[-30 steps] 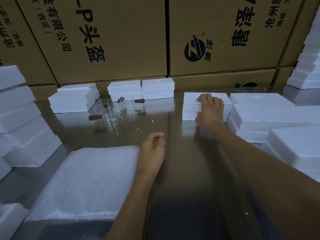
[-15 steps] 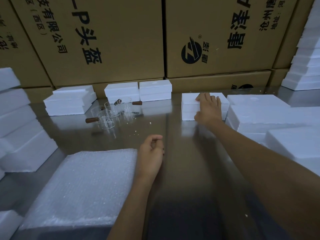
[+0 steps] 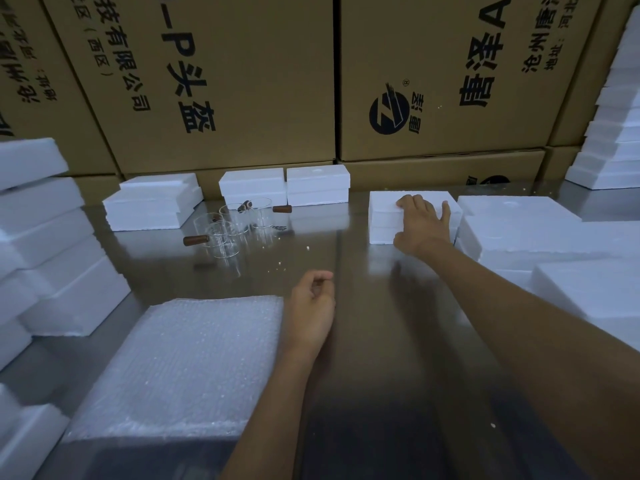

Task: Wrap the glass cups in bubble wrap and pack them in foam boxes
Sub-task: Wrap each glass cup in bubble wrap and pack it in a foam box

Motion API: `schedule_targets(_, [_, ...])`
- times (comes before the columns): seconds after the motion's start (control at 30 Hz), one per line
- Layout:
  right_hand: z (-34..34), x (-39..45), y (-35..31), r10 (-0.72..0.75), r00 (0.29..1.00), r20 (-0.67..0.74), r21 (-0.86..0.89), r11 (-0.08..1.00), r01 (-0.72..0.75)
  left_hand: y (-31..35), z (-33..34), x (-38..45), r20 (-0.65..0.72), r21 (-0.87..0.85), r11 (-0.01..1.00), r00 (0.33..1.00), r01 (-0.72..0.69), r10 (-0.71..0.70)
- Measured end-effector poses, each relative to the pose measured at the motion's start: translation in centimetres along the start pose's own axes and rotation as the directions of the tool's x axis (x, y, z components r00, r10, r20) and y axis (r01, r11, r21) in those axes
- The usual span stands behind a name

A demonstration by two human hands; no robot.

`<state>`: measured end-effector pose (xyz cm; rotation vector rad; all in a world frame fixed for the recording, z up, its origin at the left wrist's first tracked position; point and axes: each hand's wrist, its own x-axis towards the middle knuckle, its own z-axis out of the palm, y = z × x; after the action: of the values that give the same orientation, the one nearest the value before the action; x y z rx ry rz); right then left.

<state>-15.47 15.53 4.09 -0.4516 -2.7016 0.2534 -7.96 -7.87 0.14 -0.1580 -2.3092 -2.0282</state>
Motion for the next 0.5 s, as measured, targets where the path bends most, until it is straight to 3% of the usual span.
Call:
schedule_targets(0.1, [-0.9,-0.1,-0.3,-0.001,0.995,0.096,-0.040,0.999,0.004,-0.3,0.2,0.2,-0.014,0.001,1.000,1.000,0.002,-0.002])
schedule_targets(0.17, [-1.4,-0.4,-0.9,-0.025,0.998,0.049,0.037,0.999,0.023,-0.7,0.4,0.4,-0.040,0.002,1.000,0.999,0.003,-0.003])
schedule_targets(0.23, [-1.6,-1.2,-2.4,-0.087,0.984,-0.153,0.267,0.955,0.126,-0.9,0.8,0.9,-0.078,0.000,1.000,0.997,0.015,-0.015])
schedule_targets(0.3, [-1.2,-2.1,-5.0,-0.088,0.976,-0.197,0.539,0.822,0.183,-0.8,1.2,2.2,-0.109,0.009,0.999,0.993,0.050,-0.049])
schedule_targets(0.37, [0.3,-2.9,-8.2,-0.093,0.996,-0.015,0.739,0.670,0.074,-0.4,1.6,4.4,-0.103,0.054,0.995,0.992,0.083,-0.077])
schedule_targets(0.43, [2.7,-3.4,-10.5,-0.072,0.979,0.193,0.826,0.551,-0.122,-0.1,2.1,6.8,-0.082,0.083,0.992,0.993,0.097,-0.090])
schedule_targets(0.5, [5.1,-3.1,-11.3,0.025,0.965,0.260,0.846,0.476,-0.240,0.0,2.7,9.2,-0.078,0.110,0.989,0.993,0.101,-0.093])
